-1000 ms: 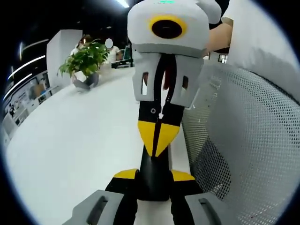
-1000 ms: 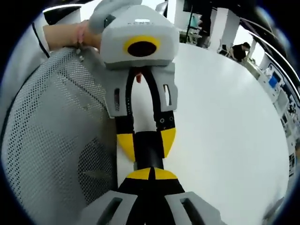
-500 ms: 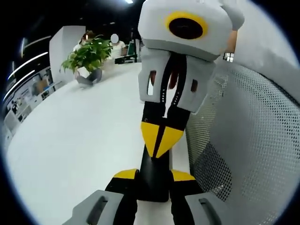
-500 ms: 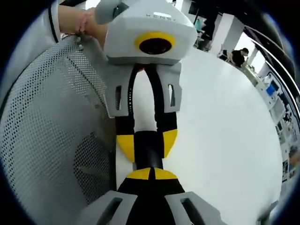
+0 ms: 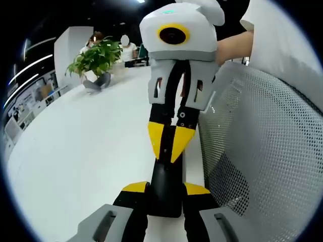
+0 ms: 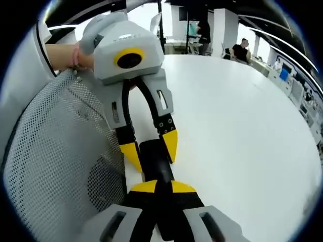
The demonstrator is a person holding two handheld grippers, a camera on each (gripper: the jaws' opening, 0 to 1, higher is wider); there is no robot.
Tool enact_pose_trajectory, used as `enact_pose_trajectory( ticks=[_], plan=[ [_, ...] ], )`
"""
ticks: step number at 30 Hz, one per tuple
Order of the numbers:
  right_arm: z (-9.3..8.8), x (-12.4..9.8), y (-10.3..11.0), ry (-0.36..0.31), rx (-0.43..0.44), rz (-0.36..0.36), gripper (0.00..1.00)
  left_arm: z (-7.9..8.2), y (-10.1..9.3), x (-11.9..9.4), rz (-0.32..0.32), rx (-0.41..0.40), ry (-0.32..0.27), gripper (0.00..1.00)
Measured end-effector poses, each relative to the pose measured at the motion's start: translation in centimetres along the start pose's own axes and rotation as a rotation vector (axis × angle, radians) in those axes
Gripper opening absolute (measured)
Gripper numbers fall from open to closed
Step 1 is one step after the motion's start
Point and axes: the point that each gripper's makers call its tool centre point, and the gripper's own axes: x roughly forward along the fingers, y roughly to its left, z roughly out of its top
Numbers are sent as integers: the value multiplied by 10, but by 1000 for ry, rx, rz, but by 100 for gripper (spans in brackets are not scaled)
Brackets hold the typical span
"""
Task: Press the specified remote control buttons in sequence, fully releasing each button before pressing the next.
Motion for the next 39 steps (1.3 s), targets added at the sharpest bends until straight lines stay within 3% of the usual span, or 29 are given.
enact_pose_trajectory(
  ticks=[6,8,10,14,18,20,26,29,32,39],
  plan=[
    [-15,-1,-4,13,28,-39,38,0,0,0,-2,1,3,25],
    [-18,1,-4,10,40,-37,42,0,0,0,-3,1,8,25],
    [-16,2,-5,2,19,-40,39,0,0,0,-2,1,10,25],
    [-15,4,-3,31,-43,-28,25,-1,0,-1,1,-4,2,25],
    [-18,4,-4,56,-110,-48,24,0,0,0,4,-7,1,25],
    [-17,3,-4,59,-97,-46,23,0,0,0,7,-26,8,26],
    [-17,4,-5,68,-83,-60,21,6,-2,-6,0,-112,0,42],
    [-17,4,-6,58,-61,-62,21,16,6,-22,51,-150,-44,45],
    [-17,4,-6,44,-56,-60,21,36,21,-49,183,-100,-115,56],
    [-17,4,-7,33,-58,-62,21,72,31,-103,426,-91,-315,73]
  ],
)
